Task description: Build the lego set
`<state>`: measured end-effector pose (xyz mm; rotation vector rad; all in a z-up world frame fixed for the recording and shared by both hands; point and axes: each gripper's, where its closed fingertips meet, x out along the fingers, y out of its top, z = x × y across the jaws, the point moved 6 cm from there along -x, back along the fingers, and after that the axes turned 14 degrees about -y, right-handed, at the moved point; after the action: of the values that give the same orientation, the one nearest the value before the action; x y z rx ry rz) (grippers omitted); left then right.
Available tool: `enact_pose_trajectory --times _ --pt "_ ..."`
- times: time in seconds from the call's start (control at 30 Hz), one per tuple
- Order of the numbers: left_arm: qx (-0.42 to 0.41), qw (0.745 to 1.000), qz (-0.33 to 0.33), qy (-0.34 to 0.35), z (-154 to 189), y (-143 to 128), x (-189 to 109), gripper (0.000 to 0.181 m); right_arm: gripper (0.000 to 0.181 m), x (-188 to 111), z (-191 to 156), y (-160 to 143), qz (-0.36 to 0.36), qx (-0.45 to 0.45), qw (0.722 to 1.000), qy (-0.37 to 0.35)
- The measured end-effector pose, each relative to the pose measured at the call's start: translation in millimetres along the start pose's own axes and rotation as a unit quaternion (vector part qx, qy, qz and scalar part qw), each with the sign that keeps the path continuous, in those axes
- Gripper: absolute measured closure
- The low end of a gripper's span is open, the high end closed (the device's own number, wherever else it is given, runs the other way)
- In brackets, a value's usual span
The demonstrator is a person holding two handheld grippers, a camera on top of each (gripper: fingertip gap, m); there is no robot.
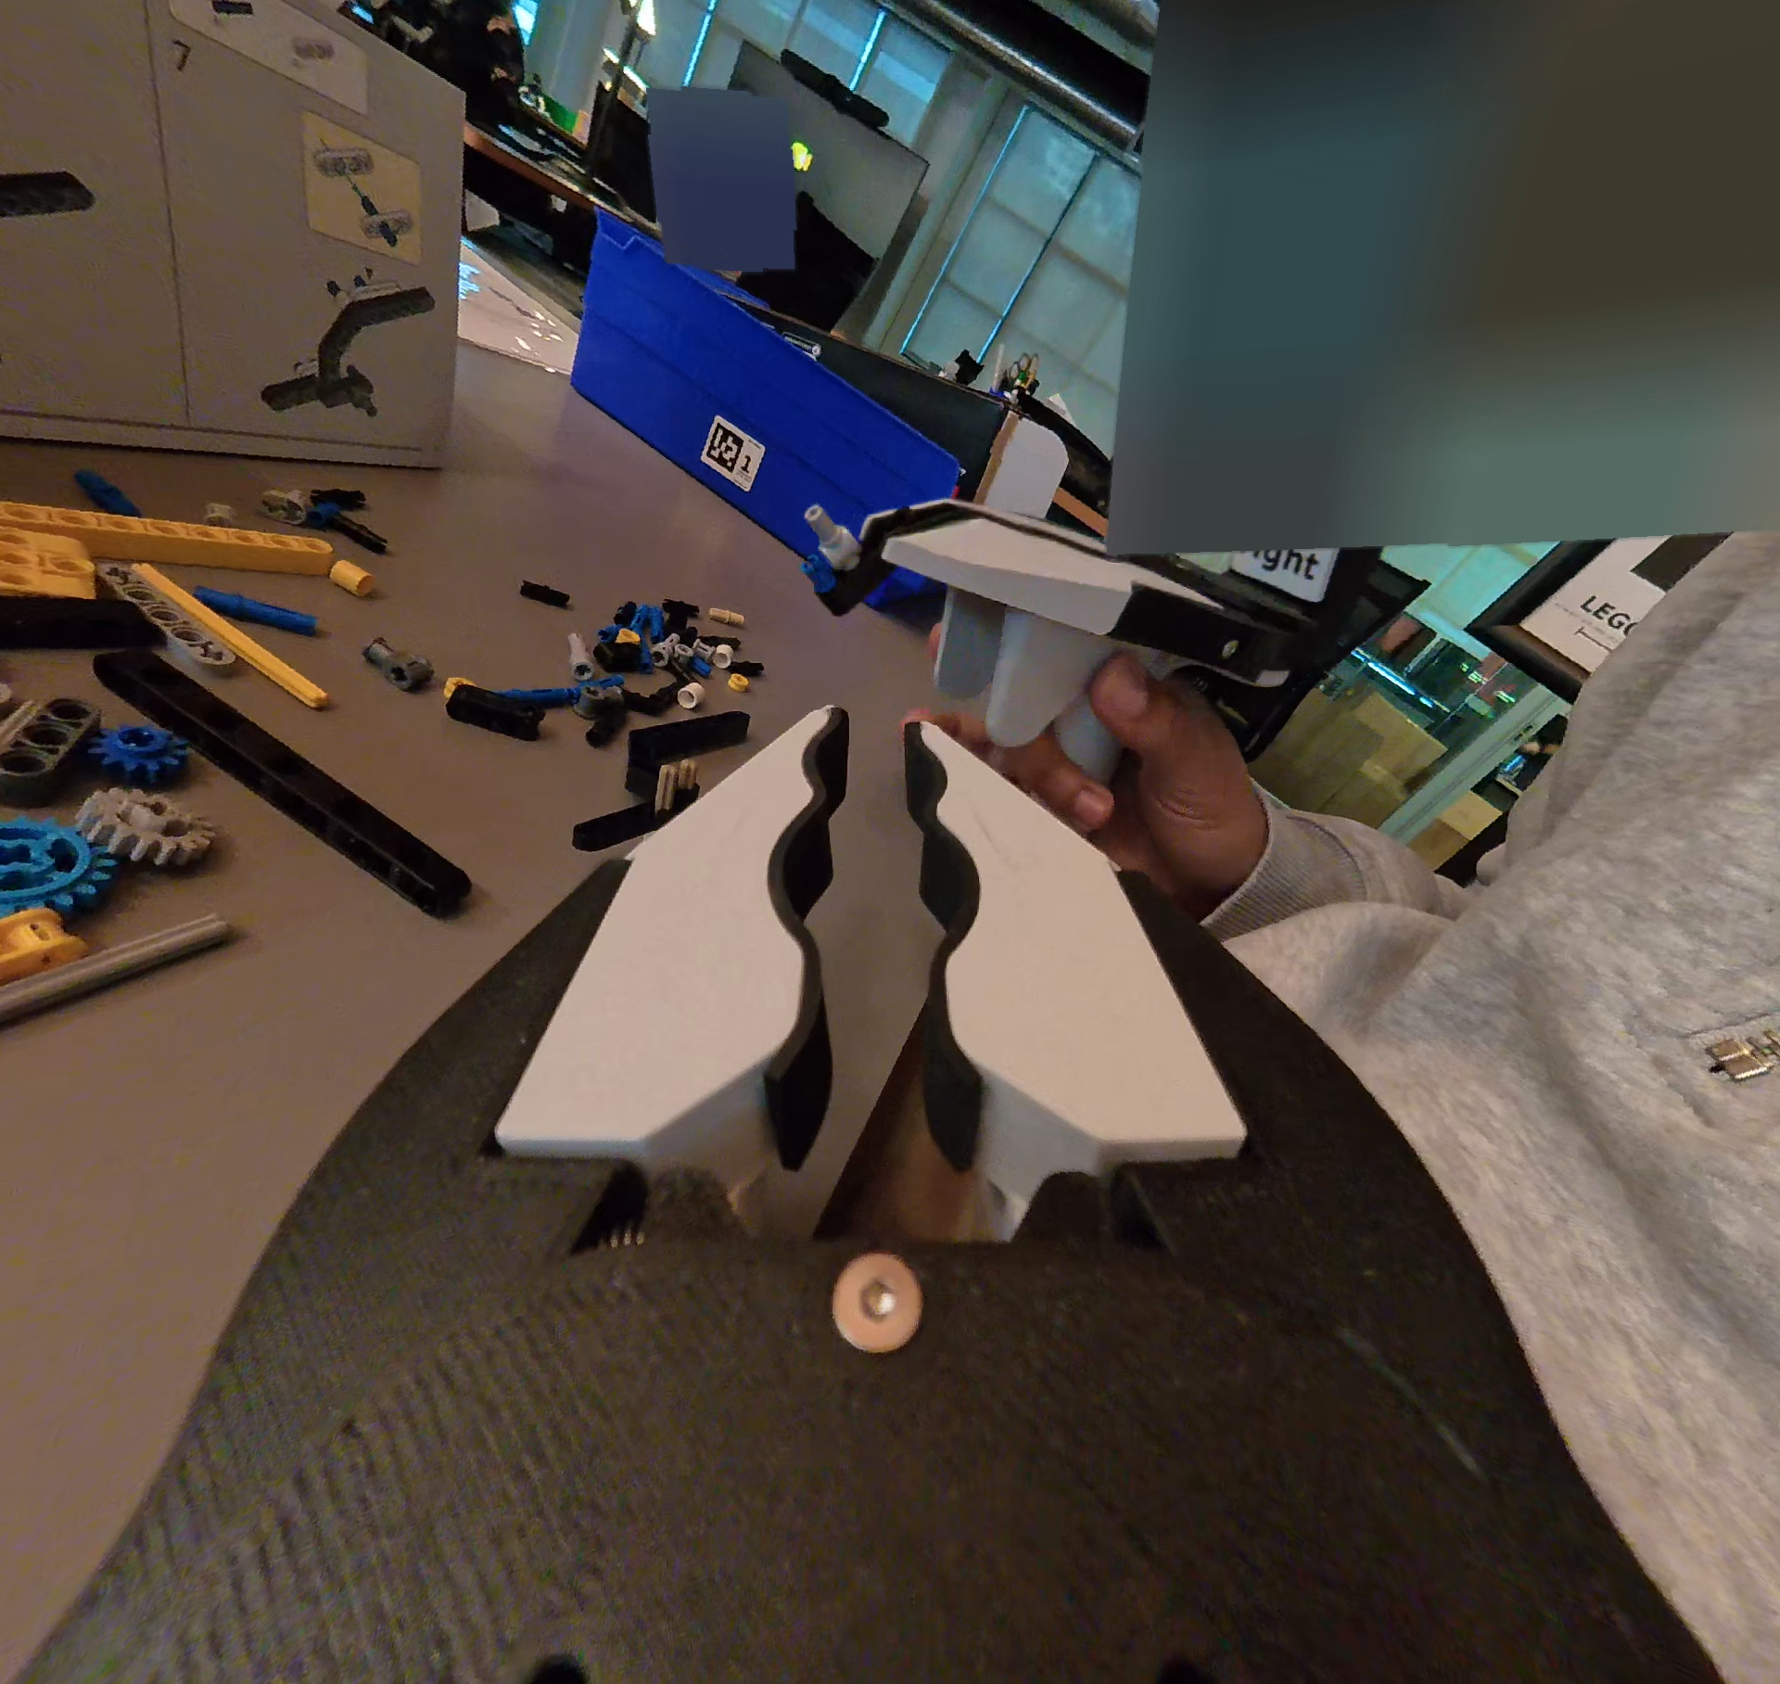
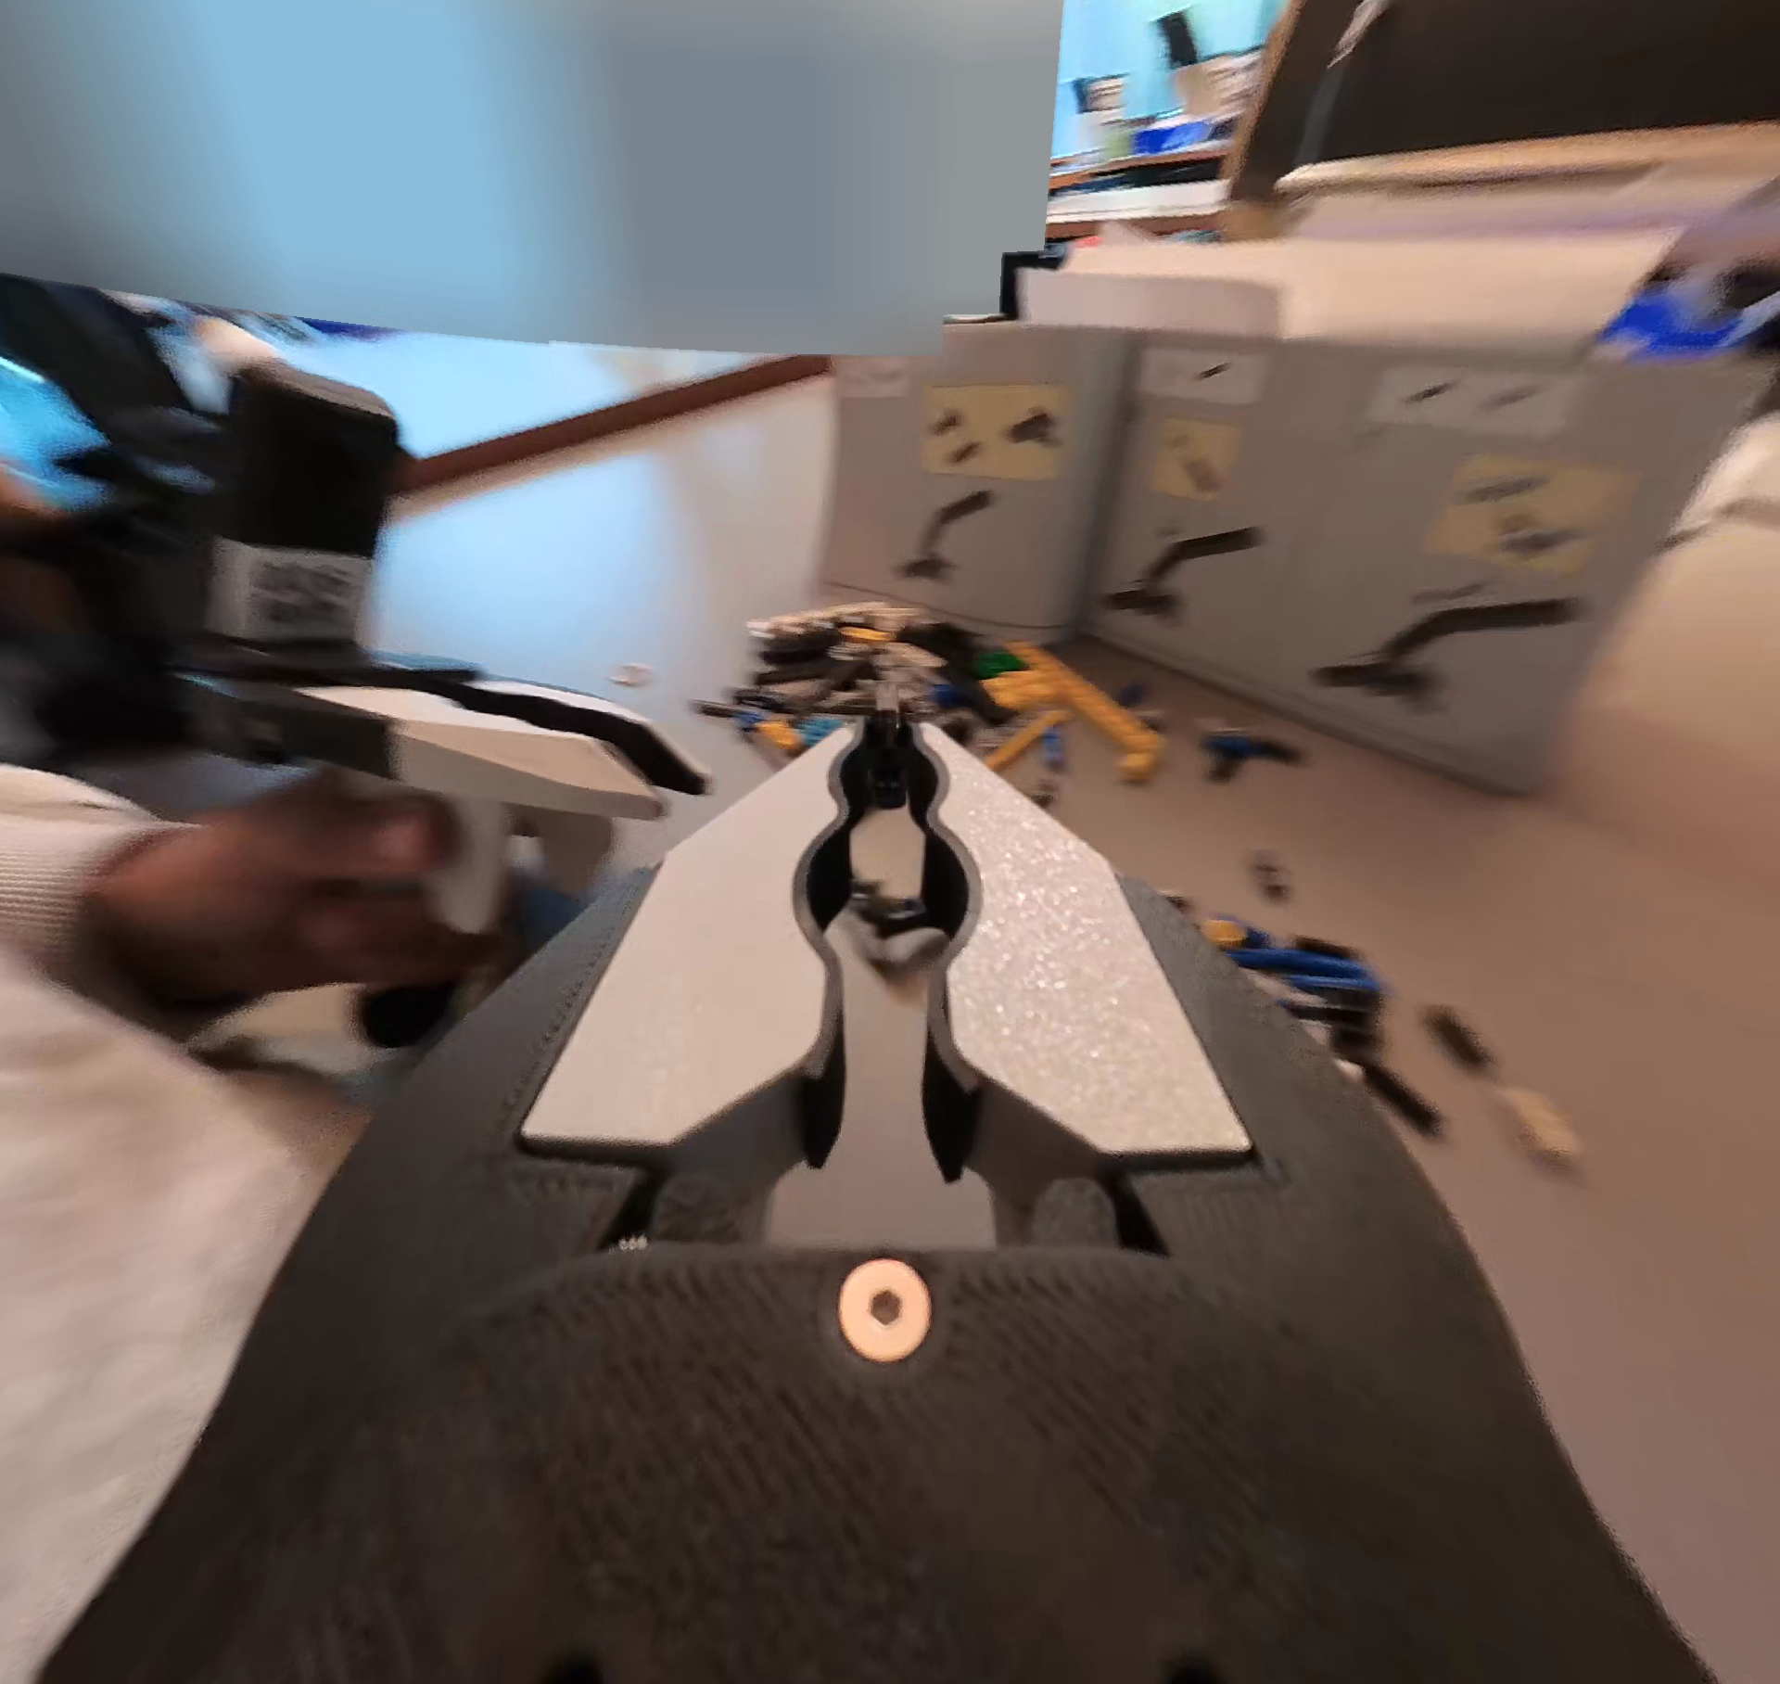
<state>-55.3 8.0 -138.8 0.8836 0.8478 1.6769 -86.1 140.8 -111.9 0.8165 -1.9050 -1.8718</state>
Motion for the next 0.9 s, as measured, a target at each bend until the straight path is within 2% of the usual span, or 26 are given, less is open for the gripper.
enact_pose_trajectory --times 0.2,0.43,0.67,0.77,0.9 --pt "-0.004 1.0 0.0 -0.001 -0.2 0.1 0.0 0.172 0.177 -4.4 2.6 5.1 0.021 -0.111 0.988 -0.102" --pt "-0.006 1.0 -0.002 -0.003 0.0 -0.2 0.0 0.171 0.177 -7.5 9.1 1.8 0.004 -0.083 0.992 -0.097" --pt "-0.004 1.0 -0.007 -0.001 -0.2 -1.2 0.6 0.171 0.176 -6.5 0.3 -1.2 -0.003 -0.033 0.999 -0.033" --pt "-0.006 1.0 -0.013 -0.001 -0.5 -2.3 1.4 0.171 0.176 -4.7 -10.7 -1.8 -0.003 0.018 0.999 0.041" --pt "-0.006 1.0 -0.016 -0.002 -0.2 -2.9 1.8 0.17 0.176 -1.0 -23.9 -6.0 -0.03 0.109 0.985 0.127"
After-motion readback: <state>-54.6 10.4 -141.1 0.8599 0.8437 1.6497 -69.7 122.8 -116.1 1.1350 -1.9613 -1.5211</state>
